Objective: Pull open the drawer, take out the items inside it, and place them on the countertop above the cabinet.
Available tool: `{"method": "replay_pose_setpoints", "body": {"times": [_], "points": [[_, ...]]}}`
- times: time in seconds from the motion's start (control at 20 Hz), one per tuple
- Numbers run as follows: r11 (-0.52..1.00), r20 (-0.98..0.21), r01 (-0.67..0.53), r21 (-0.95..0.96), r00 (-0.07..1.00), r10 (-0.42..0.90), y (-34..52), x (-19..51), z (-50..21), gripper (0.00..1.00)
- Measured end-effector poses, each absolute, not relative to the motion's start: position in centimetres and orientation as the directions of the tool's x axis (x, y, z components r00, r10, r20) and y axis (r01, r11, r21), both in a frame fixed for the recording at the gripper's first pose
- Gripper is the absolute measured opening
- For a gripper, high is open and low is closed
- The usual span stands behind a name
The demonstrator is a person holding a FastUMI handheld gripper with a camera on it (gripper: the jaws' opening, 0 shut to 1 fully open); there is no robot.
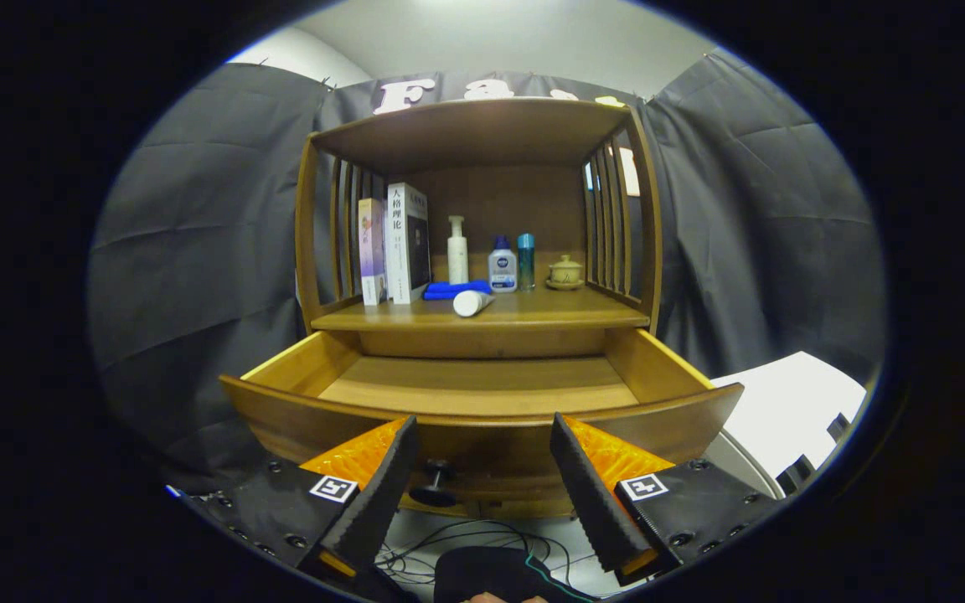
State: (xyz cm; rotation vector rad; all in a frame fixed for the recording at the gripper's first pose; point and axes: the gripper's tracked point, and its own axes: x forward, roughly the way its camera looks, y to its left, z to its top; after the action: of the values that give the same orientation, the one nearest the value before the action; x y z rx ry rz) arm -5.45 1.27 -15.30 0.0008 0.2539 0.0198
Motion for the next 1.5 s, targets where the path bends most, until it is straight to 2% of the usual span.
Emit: {"method": "replay_pose_setpoints", "body": {"times": [0.35, 0.5, 0.75, 1.5], "points": [[0.999, -0.331, -0.009, -0.036, 0.944, -0.003, 1.5, -4.0, -19.8, 0.98], [0.998, -0.297, -0.01, -0.063, 0.955, -0.009, 2.3, -3.2, -19.6, 0.98], [0.992, -0.271, 0.057, -0.111, 0.959, -0.085, 2.5, -3.0, -19.7, 0.99], [0.996, -0.254, 0.05, -0.072, 0.965, -0.067, 4.1, 2.6, -19.1, 0.98]]}}
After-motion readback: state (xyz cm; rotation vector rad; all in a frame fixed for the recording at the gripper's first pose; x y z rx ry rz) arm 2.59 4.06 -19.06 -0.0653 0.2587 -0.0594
